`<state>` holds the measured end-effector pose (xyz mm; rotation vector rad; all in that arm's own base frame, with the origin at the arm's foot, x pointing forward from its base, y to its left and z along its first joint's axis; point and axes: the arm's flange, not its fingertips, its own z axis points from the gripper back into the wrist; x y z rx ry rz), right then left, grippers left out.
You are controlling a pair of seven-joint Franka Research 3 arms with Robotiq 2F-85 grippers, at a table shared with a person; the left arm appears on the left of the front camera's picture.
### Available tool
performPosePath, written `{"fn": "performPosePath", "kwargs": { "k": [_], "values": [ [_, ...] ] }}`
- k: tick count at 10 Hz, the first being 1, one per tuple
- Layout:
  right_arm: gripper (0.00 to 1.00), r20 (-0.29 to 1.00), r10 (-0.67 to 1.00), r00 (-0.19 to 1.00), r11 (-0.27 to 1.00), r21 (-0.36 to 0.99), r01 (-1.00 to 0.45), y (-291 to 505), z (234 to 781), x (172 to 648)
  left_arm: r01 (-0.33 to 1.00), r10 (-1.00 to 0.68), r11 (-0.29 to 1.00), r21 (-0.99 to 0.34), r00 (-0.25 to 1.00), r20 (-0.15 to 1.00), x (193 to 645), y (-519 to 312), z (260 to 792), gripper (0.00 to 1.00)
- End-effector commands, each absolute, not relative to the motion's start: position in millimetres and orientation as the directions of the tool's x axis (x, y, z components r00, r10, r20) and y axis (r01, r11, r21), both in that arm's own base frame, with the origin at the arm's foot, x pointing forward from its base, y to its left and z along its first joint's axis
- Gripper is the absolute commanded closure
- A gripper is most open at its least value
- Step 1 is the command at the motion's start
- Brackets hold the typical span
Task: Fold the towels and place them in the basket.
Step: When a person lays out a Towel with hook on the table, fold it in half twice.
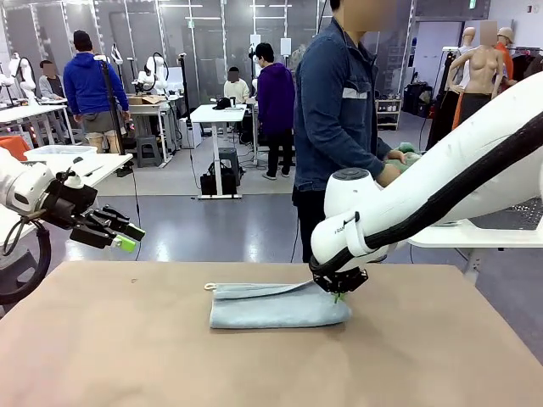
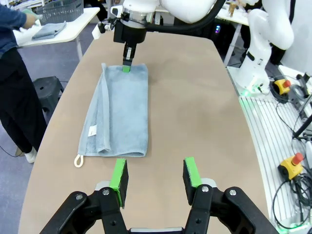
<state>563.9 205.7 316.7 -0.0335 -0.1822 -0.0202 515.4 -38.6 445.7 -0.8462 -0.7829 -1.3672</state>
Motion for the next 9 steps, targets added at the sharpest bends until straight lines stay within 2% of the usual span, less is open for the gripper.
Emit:
{"fn": "performPosePath", "kwargs": {
  "k": [1,6,9],
  "values": [
    [1.0,0.226,0.001,0.974,1.0,-0.029,0.006,211.2,326.0,559.6,0.999,-0.496,0.018,-0.047,0.05,0.867,512.6,-38.9,446.6,0.41],
    [1.0,0.295,0.111,0.949,0.989,-0.124,-0.077,292.5,398.1,560.4,0.999,-0.496,0.018,-0.047,0.05,0.867,512.6,-38.9,446.6,0.41],
    [1.0,0.222,0.096,0.97,0.985,-0.163,-0.06,368.4,409.7,558.7,0.999,-0.496,0.018,-0.047,0.05,0.867,512.6,-38.9,446.6,0.41]
  ]
}}
